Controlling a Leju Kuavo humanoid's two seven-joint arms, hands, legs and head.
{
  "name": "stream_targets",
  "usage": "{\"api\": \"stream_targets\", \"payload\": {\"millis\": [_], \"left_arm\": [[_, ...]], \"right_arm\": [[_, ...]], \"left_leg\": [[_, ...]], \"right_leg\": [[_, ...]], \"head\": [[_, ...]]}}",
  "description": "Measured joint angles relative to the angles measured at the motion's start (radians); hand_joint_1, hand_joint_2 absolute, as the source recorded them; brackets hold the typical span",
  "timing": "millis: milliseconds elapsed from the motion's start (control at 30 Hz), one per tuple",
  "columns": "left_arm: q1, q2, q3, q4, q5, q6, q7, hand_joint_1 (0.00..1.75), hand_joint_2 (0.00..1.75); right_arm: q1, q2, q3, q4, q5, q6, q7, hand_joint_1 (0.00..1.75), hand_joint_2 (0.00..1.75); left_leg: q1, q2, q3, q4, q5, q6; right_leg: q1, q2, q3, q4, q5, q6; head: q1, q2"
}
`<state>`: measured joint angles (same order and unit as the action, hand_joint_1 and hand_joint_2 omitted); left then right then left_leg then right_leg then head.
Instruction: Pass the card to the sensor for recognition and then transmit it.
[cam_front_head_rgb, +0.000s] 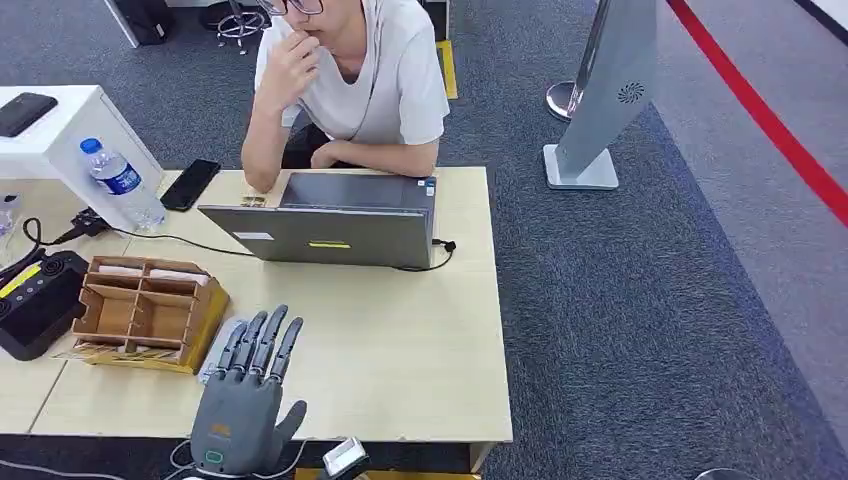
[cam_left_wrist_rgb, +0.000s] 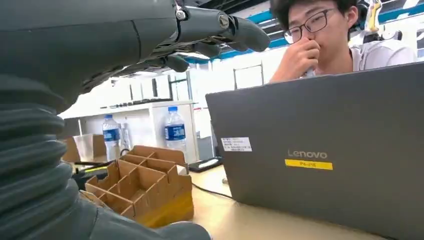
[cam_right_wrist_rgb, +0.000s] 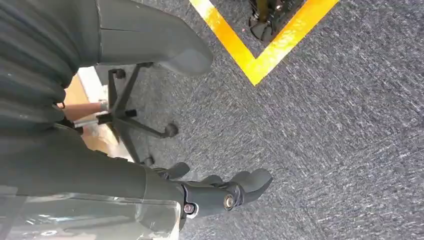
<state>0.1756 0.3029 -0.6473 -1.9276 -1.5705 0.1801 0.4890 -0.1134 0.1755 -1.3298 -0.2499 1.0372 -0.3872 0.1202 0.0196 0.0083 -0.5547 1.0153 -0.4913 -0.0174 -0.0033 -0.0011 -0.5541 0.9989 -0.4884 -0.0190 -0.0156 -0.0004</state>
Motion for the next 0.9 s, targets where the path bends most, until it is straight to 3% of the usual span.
{"api": "stream_targets", "payload": {"millis": [233, 567, 633, 767, 833, 900], "left_arm": [[0.081, -0.038, 0.120, -0.022, 0.000, 0.035, -0.082, 0.00, 1.75], [0.123, -0.074, 0.202, -0.032, 0.000, 0.042, -0.090, 0.00, 1.75], [0.156, -0.101, 0.255, -0.048, 0.000, 0.046, -0.120, 0.00, 1.75], [0.197, -0.253, 0.505, -0.055, 0.001, 0.036, -0.351, 0.00, 1.75], [0.186, -0.332, 0.665, -0.033, 0.001, 0.039, -0.430, 0.00, 1.75], [0.180, -0.386, 0.769, -0.008, 0.001, 0.042, -0.459, 0.00, 1.75]], "right_arm": [[0.000, 0.005, -0.005, 0.000, -0.017, -0.001, -0.018, 0.00, 1.75], [-0.001, 0.008, -0.006, 0.001, -0.018, -0.011, -0.017, 0.00, 1.75], [-0.001, 0.008, -0.006, 0.001, -0.016, -0.016, -0.008, 0.00, 1.75], [0.001, 0.008, -0.004, 0.001, -0.001, -0.011, 0.002, 0.00, 1.75], [0.000, 0.008, 0.000, 0.001, 0.010, -0.006, 0.002, 0.00, 1.75], [0.000, 0.008, 0.007, 0.001, 0.014, 0.000, 0.002, 0.00, 1.75]], "left_leg": [[0.000, 0.000, 0.000, 0.000, 0.000, 0.000], [0.000, 0.000, 0.000, 0.000, 0.000, 0.000], [0.000, 0.001, 0.000, 0.000, 0.000, 0.000], [0.000, 0.000, 0.000, 0.000, 0.000, 0.000], [0.000, 0.000, 0.000, 0.000, 0.000, 0.000], [0.000, 0.001, 0.000, 0.000, 0.000, 0.000]], "right_leg": [[0.000, 0.000, 0.000, 0.000, 0.000, 0.000], [0.000, 0.000, 0.001, 0.000, 0.000, 0.000], [0.000, 0.001, 0.001, 0.000, 0.000, 0.000], [0.000, 0.000, 0.000, 0.000, -0.001, 0.001], [0.000, 0.000, 0.000, 0.000, -0.001, 0.001], [0.000, 0.000, 0.000, 0.000, -0.001, 0.001]], "head": [[0.000, 0.000], [0.000, 0.000], [0.000, 0.000], [0.002, 0.000], [0.002, 0.000], [0.002, 0.000]]}}
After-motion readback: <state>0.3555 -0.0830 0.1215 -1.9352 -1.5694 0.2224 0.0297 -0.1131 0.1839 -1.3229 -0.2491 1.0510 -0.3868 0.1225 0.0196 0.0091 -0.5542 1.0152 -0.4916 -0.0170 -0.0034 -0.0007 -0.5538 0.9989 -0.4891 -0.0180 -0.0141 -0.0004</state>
